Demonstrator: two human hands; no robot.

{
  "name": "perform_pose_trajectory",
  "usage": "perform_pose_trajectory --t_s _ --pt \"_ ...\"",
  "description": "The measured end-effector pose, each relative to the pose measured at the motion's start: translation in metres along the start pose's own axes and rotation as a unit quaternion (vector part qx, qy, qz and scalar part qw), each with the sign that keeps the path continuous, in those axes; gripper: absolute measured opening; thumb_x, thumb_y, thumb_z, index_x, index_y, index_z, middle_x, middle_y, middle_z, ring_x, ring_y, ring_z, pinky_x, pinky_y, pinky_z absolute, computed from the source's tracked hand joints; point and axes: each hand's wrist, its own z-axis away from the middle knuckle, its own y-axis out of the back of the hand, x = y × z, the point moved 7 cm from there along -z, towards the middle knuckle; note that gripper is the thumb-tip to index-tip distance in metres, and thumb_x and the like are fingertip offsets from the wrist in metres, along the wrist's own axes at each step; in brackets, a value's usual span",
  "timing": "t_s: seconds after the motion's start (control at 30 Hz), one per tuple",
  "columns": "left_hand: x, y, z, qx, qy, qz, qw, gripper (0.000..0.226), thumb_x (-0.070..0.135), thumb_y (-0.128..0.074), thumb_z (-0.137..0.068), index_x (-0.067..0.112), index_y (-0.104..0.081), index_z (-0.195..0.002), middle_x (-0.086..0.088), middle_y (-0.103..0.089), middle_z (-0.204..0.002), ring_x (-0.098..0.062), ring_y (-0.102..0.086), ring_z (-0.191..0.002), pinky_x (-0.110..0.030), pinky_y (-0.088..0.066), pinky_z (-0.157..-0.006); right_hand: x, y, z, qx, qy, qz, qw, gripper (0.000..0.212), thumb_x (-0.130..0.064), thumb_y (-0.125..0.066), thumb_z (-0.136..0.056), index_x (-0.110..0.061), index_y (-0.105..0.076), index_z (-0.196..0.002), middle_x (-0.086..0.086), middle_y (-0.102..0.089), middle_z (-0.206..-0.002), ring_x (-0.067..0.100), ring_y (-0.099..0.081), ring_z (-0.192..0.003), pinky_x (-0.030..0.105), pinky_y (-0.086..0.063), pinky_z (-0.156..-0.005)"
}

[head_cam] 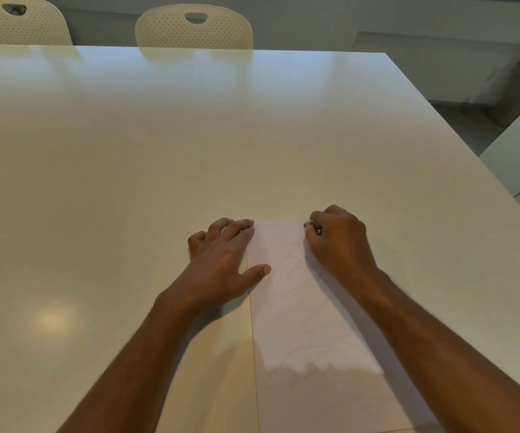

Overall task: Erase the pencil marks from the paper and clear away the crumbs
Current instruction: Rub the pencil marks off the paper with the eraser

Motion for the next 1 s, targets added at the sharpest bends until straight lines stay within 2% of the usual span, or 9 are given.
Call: perform_pose_trajectory --t_s 0.07,0.17,0.33,0.47,0.63,0.77,0.8,0.93,1.0 --pt "-0.001 -0.001 0.001 -0.001 0.0 0.0 1.0 0.084 0.072 -0.036 -0.082 0.029 -0.031 -0.153 0.017 -0.021 -0.16 -0.011 -0.006 -0.148 -0.041 -0.014 -0.11 -0.017 -0.005 0.01 -0.01 0.029 0.003 1.0 0.016 -0.015 -0.059 -0.087 -0.009 -0.066 -0.074 0.005 -0.057 -0.075 0.025 -0.058 -0.064 0.036 -0.05 -0.061" --pt "-0.001 -0.002 0.001 -0.001 0.001 -0.006 1.0 0.083 0.072 -0.038 -0.084 0.028 -0.029 -0.154 0.016 -0.021 -0.161 -0.012 -0.006 -0.149 -0.041 -0.014 -0.112 -0.045 -0.019 0.036 -0.082 0.115 -0.023 0.99 0.018 -0.018 -0.057 -0.092 -0.011 -0.067 -0.079 0.001 -0.057 -0.078 0.018 -0.055 -0.065 0.035 -0.05 -0.062" --pt "0.0 -0.001 0.0 -0.001 0.001 -0.002 1.0 0.083 0.071 -0.037 -0.083 0.028 -0.031 -0.154 0.016 -0.022 -0.161 -0.012 -0.007 -0.148 -0.043 -0.013 -0.112 0.007 0.008 -0.002 0.015 -0.012 0.019 1.0 0.015 -0.015 -0.061 -0.086 -0.01 -0.068 -0.073 0.006 -0.059 -0.075 0.028 -0.059 -0.067 0.03 -0.04 -0.061" --pt "0.0 -0.001 0.0 -0.003 0.0 -0.011 1.0 0.085 0.072 -0.036 -0.082 0.027 -0.029 -0.155 0.015 -0.022 -0.161 -0.012 -0.007 -0.148 -0.041 -0.014 -0.111 -0.043 -0.017 0.035 -0.064 0.102 -0.023 0.992 0.014 -0.015 -0.06 -0.089 -0.011 -0.066 -0.077 0.002 -0.056 -0.076 0.02 -0.055 -0.064 0.034 -0.048 -0.061" --pt "-0.002 -0.002 0.0 -0.003 -0.003 -0.009 1.0 0.084 0.072 -0.036 -0.083 0.028 -0.03 -0.154 0.016 -0.022 -0.161 -0.013 -0.007 -0.148 -0.041 -0.013 -0.11 0.003 0.005 -0.005 0.017 -0.007 0.012 1.0 0.017 -0.015 -0.061 -0.086 -0.009 -0.067 -0.071 0.006 -0.058 -0.074 0.028 -0.059 -0.065 0.029 -0.041 -0.059" --pt "-0.002 -0.003 -0.001 -0.004 -0.008 -0.013 1.0 0.085 0.073 -0.035 -0.083 0.027 -0.029 -0.155 0.013 -0.022 -0.161 -0.013 -0.008 -0.148 -0.042 -0.016 -0.112 -0.061 -0.025 0.031 -0.077 0.127 -0.039 0.988 0.017 -0.015 -0.058 -0.091 -0.012 -0.064 -0.076 0.002 -0.056 -0.076 0.018 -0.054 -0.063 0.035 -0.049 -0.06" --pt "-0.002 -0.004 -0.001 -0.005 -0.008 -0.012 1.0 0.085 0.073 -0.035 -0.083 0.027 -0.029 -0.155 0.013 -0.022 -0.161 -0.013 -0.008 -0.149 -0.043 -0.016 -0.113 -0.062 -0.026 0.03 -0.087 0.134 -0.04 0.986 0.017 -0.016 -0.057 -0.092 -0.012 -0.064 -0.078 0.002 -0.056 -0.078 0.017 -0.054 -0.064 0.035 -0.05 -0.061" --pt "-0.002 -0.003 -0.001 0.0 -0.004 -0.018 1.0 0.082 0.072 -0.039 -0.085 0.029 -0.029 -0.154 0.016 -0.021 -0.161 -0.012 -0.007 -0.148 -0.042 -0.014 -0.112 -0.021 -0.011 -0.003 -0.008 0.038 -0.025 0.999 0.018 -0.016 -0.058 -0.09 -0.009 -0.067 -0.076 0.005 -0.057 -0.076 0.023 -0.057 -0.063 0.034 -0.05 -0.061" --pt "-0.003 -0.003 -0.001 -0.003 -0.005 -0.017 1.0 0.085 0.075 -0.034 -0.083 0.028 -0.029 -0.154 0.015 -0.021 -0.161 -0.013 -0.008 -0.148 -0.042 -0.015 -0.112 -0.047 -0.019 0.011 -0.039 0.092 -0.036 0.994 0.017 -0.015 -0.058 -0.089 -0.01 -0.065 -0.075 0.004 -0.056 -0.077 0.022 -0.056 -0.063 0.037 -0.051 -0.061"
